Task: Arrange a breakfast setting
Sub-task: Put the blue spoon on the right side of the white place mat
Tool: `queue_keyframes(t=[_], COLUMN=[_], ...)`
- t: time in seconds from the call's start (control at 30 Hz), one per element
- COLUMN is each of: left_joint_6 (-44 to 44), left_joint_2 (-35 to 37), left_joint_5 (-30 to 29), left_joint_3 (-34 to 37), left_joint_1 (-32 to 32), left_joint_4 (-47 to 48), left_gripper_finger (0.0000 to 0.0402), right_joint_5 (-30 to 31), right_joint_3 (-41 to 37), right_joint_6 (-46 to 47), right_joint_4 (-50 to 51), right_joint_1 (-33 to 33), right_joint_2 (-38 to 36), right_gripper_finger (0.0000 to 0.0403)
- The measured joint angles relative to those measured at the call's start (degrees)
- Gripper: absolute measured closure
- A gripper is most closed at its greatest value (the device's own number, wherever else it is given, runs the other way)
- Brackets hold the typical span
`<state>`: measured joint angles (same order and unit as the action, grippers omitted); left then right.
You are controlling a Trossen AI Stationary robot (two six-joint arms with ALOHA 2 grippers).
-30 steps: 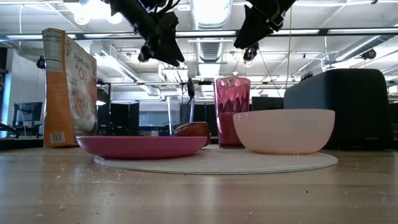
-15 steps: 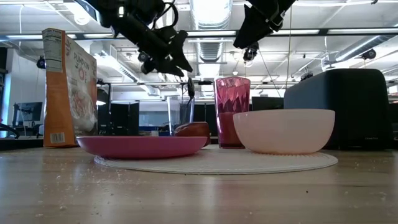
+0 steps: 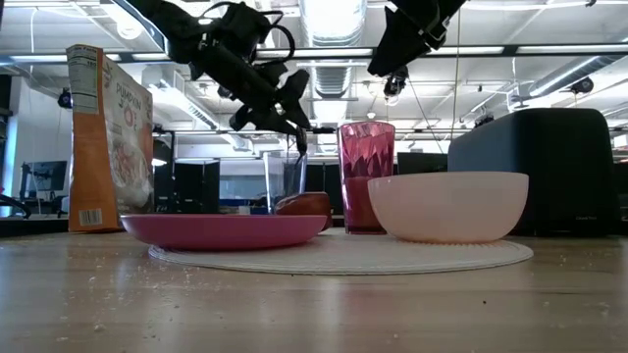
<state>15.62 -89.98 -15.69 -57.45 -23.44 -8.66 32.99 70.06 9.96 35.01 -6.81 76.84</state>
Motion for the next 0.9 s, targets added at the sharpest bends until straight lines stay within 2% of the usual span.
queue_keyframes(t=[0.23, 0.67, 0.9], left_joint_6=[-0.1, -1.7, -1.6], left_joint_2=[-0.9, -1.0, -1.0], left_joint_5=[-2.9, -2.9, -2.8], left_joint_3=[0.0, 0.0, 0.0], left_joint_1=[0.0, 0.0, 0.0], left_joint_4=[0.1, 0.1, 0.1], left_gripper_finger=[0.0252, 0.0394, 0.04], right_joint_5=[0.0, 0.0, 0.0], right_joint_3=[0.0, 0.0, 0.0], right_joint_6=[0.0, 0.0, 0.0], right_joint_4=[0.0, 0.0, 0.0], right_joint_1=[0.0, 0.0, 0.0], right_joint_2=[0.0, 0.0, 0.0], right_gripper_finger=[0.0188, 0.0188, 0.0188])
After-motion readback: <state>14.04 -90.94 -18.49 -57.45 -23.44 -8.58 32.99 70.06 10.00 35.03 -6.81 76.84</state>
